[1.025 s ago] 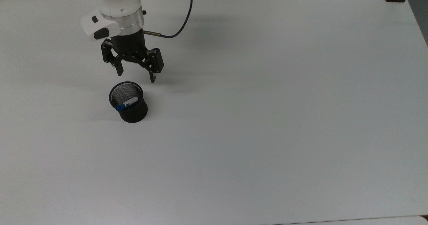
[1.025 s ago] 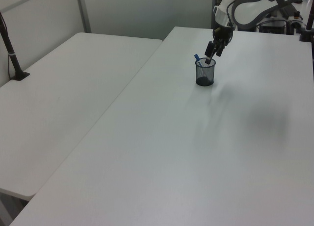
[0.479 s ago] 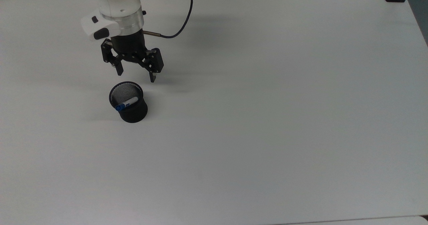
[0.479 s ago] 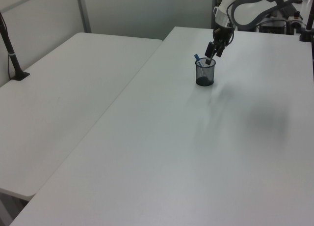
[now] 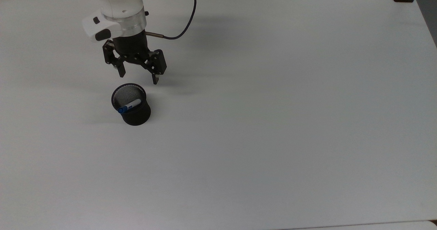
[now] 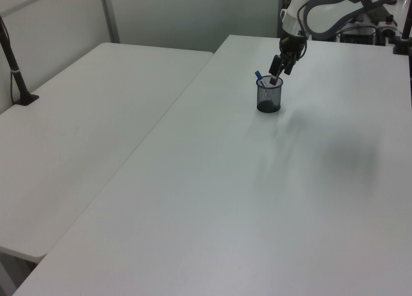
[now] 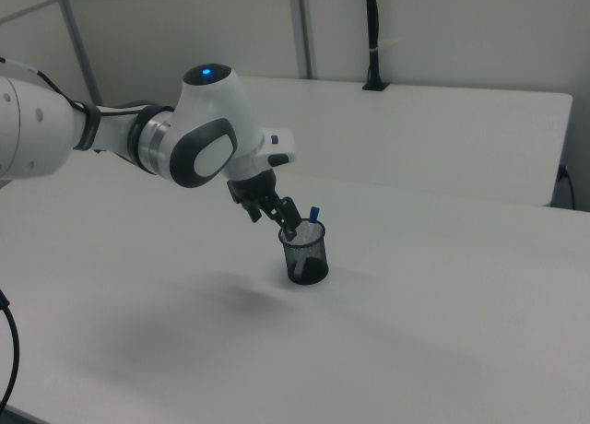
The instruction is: Insert the marker
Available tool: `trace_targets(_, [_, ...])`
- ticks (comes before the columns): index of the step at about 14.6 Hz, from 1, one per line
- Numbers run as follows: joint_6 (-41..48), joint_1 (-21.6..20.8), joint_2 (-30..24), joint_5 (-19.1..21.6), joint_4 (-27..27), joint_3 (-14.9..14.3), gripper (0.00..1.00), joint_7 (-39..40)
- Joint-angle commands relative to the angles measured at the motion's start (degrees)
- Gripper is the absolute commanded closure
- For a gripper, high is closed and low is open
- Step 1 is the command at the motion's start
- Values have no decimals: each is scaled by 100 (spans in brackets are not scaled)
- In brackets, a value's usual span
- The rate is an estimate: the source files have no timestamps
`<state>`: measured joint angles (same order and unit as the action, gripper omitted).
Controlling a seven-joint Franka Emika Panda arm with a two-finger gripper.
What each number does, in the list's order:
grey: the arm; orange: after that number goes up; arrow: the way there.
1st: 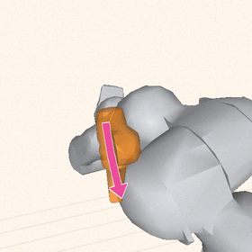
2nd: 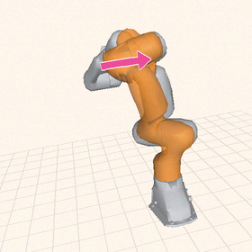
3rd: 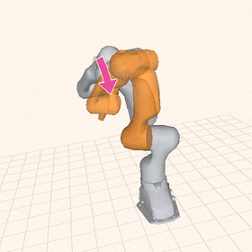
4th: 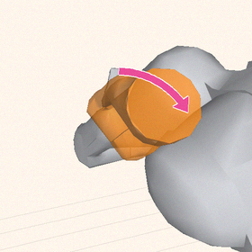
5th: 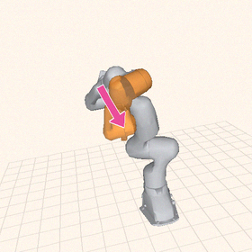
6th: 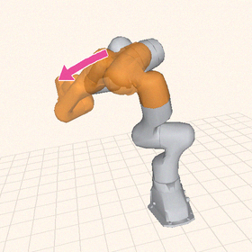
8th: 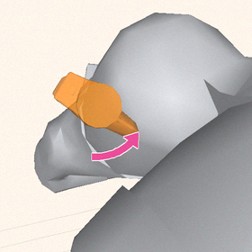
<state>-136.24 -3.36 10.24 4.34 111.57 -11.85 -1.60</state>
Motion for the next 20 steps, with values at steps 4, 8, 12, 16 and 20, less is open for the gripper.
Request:
trace_targets(4, [2549,-323,-22,58,-1585,-37,0,-86])
trace_targets(8, [2716,-315,-66,58,-1629,-37,0,-33])
trace_targets(12, [3147,-315,-337,15,-1744,-37,0,20])
trace_targets(16, [4269,-341,-506,14,-2120,-37,0,659])
trace_targets(20, [4799,-323,-575,-3,-2332,-45,0,749])
